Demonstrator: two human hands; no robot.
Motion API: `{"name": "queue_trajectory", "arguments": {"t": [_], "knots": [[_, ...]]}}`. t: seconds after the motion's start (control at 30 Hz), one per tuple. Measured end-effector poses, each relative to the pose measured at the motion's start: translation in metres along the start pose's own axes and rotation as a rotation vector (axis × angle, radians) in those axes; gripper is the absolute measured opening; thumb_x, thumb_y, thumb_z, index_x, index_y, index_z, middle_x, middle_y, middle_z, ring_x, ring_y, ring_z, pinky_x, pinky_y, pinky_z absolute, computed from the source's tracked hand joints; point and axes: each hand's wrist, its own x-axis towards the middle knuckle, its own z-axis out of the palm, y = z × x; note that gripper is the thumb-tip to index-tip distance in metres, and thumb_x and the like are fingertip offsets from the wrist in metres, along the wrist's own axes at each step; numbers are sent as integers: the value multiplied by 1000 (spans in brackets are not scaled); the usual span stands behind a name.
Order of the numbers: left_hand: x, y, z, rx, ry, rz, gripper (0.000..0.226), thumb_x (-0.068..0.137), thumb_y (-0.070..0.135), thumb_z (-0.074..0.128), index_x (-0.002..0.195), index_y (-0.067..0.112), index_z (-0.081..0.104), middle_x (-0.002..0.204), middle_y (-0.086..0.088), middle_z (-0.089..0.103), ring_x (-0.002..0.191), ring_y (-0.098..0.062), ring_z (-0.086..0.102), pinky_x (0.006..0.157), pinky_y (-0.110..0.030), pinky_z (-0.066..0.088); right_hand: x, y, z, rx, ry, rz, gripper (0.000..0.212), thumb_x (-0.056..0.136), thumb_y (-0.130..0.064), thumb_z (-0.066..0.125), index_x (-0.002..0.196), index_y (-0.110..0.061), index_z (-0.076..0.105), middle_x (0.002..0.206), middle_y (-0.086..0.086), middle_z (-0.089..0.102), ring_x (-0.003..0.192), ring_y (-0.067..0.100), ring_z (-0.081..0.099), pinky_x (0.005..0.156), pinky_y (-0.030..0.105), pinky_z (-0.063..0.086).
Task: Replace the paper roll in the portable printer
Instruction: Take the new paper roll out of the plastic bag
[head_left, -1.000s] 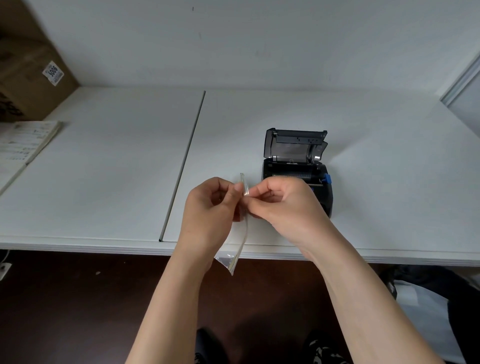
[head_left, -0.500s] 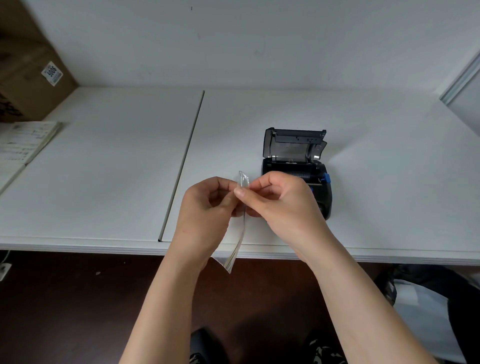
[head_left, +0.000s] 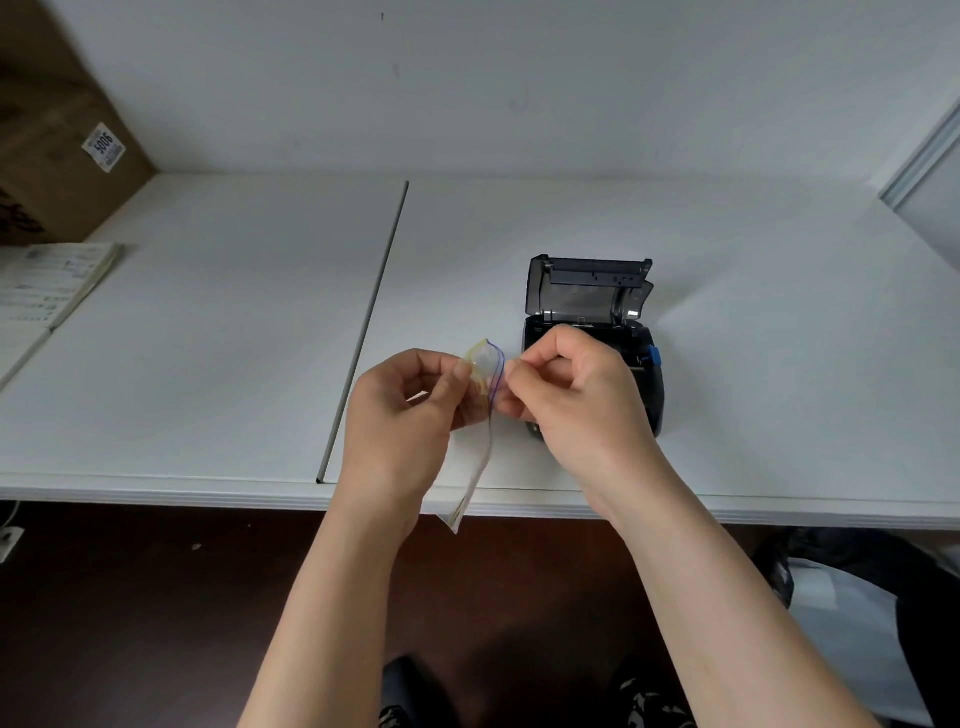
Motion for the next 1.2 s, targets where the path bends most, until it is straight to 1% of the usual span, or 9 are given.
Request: {"name": "queue_trajectory", "arguments": {"t": [0.1,0.23,0.3,0.4,0.57,0.7,0.97,1.1,1.2], "knots": [[-1,2,1,-36,16,7,11,88,6,62,78,2,66,68,-11,65,59,-15,64,64,-22,54,0,-3,1,-20,1,-11,10,86,-14,65,82,-6,62,66,2,69,53,3,64,57,16,50],[-2,7,0,-155,18,-45,7,84,-1,64,79,4,66,73,-12,68,67,-17,70,68,-24,56,-2,-6,-2,-149,-56,49,30,69,-42,78,83,-17,67,76,1,71,71,19,71,73,39,60],[-1,8,-2,-194,4,-62,11,81,-6,63,81,5,66,76,-13,66,68,-15,70,69,-23,56,-4,-8,-3,-150,-91,68,23,73,-34,78,82,-15,69,74,2,71,66,17,70,74,41,60],[-1,8,-4,-193,-34,-89,15,79,-8,65,87,4,66,82,-14,65,73,-16,68,75,-25,57,-4,-8,-2,-89,-98,72,7,81,-20,72,79,-14,69,64,-2,68,52,5,63,67,30,59],[-4,10,-3,-146,-106,-153,4,84,3,64,86,0,67,79,-13,69,72,-19,68,67,-19,55,-3,-6,-1,-46,-74,85,8,84,-19,69,77,-15,72,60,-7,67,53,3,64,66,27,58],[-4,10,-2,-110,-120,-140,7,84,6,64,81,0,67,79,-15,70,74,-22,69,68,-21,55,-2,-5,-3,-51,-72,66,9,85,-17,67,78,-16,73,59,-7,66,53,3,64,56,16,49],[-5,13,-2,-124,-64,-134,16,86,-3,60,71,3,60,72,-13,67,63,-16,68,68,-23,57,-2,-2,2,-32,-16,68,12,87,-15,63,76,-16,69,57,-7,65,49,1,62,55,14,48],[-4,14,-2,-148,-13,-103,17,87,-3,57,71,2,58,72,-15,64,61,-17,66,68,-24,56,-2,-4,4,63,-33,151,13,91,-14,58,83,-8,65,66,1,67,53,5,65,64,25,59],[-2,13,-4,-164,19,-68,14,88,1,58,75,1,58,73,-16,63,63,-20,64,71,-25,55,-2,-7,1,110,-97,208,12,89,-20,63,86,-8,64,76,5,69,56,8,66,60,24,56]]}}
